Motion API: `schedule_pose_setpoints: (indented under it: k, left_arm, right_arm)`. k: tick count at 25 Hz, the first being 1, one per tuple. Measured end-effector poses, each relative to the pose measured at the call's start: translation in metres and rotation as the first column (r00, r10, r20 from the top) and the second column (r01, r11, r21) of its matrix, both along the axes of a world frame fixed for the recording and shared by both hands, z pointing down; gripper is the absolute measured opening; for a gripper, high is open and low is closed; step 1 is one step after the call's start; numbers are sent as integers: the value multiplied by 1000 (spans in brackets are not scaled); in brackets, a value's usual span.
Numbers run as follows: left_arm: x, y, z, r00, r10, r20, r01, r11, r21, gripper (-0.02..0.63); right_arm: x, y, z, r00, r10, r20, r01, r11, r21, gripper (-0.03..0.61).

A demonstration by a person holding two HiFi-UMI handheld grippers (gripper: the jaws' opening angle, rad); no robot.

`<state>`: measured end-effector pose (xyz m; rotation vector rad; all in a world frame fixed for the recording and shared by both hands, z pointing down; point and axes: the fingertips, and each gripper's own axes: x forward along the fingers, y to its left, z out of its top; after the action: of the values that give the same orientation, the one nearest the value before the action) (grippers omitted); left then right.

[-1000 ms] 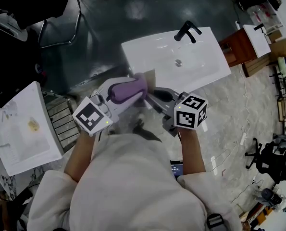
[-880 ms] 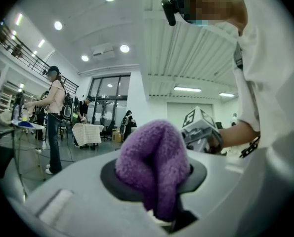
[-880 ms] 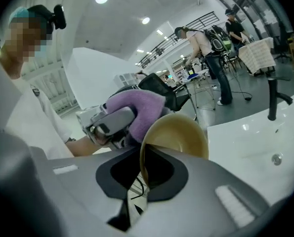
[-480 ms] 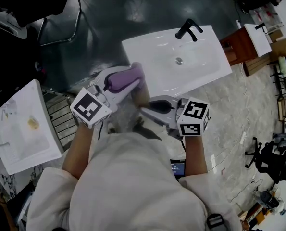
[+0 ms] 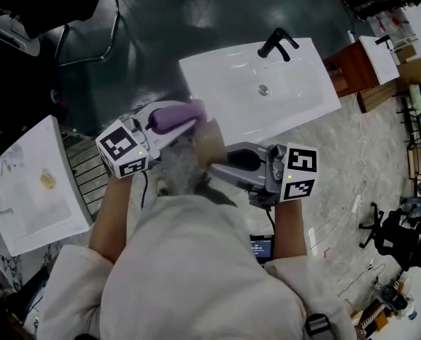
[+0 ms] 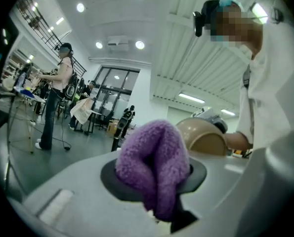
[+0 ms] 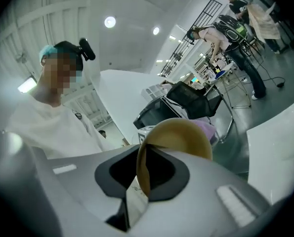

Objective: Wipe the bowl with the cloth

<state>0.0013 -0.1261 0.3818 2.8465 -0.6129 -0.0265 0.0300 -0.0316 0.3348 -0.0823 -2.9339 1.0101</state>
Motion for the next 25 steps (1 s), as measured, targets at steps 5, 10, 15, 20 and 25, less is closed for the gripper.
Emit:
schedule_pose_setpoints:
  k: [5, 10, 15, 20, 25]
  left_arm:
    - [-1, 11, 12, 996, 52, -73, -57, 996, -67, 107]
    - [6, 27, 19, 991, 73, -112, -84, 992, -96, 107]
    - [3, 25, 14, 983, 50, -176, -71, 991, -115, 107]
    - [6, 29, 14, 981, 76, -180, -96, 990, -106, 109]
    - [15, 40, 12, 978, 101, -182, -120, 988, -97, 109]
  right_arm:
    - [4, -12, -13, 994, 38, 106, -33, 998, -51, 25]
    - [8, -28, -17, 984, 113, 139, -102, 991, -85, 25]
    - [6, -35, -24, 974, 139, 182, -123, 988, -93, 26]
    - [6, -49, -26, 952, 205, 228, -175, 974, -143, 23]
    - [7, -67, -22, 939, 294, 180, -273, 953, -129, 20]
